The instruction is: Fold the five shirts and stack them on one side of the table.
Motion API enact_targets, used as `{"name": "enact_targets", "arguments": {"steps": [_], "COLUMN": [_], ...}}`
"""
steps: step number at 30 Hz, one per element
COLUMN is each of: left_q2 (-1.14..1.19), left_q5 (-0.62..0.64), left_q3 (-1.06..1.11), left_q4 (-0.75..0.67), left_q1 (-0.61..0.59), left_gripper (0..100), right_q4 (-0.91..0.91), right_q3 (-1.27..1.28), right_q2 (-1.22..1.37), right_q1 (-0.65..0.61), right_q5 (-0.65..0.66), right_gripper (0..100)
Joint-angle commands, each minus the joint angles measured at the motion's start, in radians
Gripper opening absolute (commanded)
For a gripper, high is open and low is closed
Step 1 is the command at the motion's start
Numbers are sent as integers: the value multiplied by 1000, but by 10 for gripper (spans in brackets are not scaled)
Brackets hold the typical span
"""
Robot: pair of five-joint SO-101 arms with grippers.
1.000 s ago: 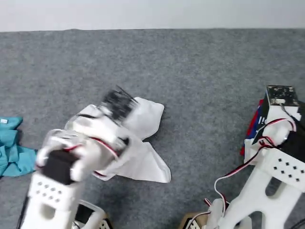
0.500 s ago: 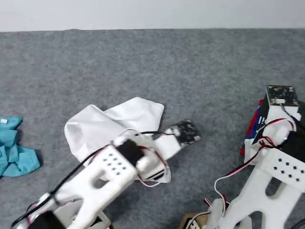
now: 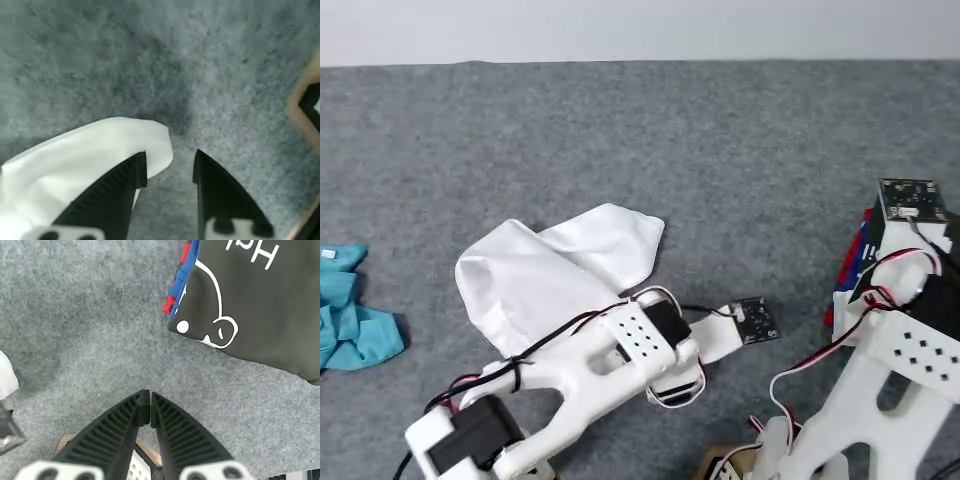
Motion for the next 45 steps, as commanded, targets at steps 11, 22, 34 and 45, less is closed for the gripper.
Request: {"name": "enact_targets", "arguments": {"steps": [11,22,34,45], "left_q2": [11,14,242,9], "left_q5": [6,-68,-83,-14], "left_q3": [-30,31,-171,-262], "left_q4": [-107,-137,-9,149], "left_q1": [2,-167,-147,-183], "left_gripper": [164,164,45,5], "right_q4": [39,39,39,39], "right_q3": [0,0,0,0], "right_q2": [-21,-16,-18,-22], "right_q1": [-19,-19,-19,-19], "right_q5": [-9,-11,-11,-11], "right_gripper": [9,9,9,9]}}
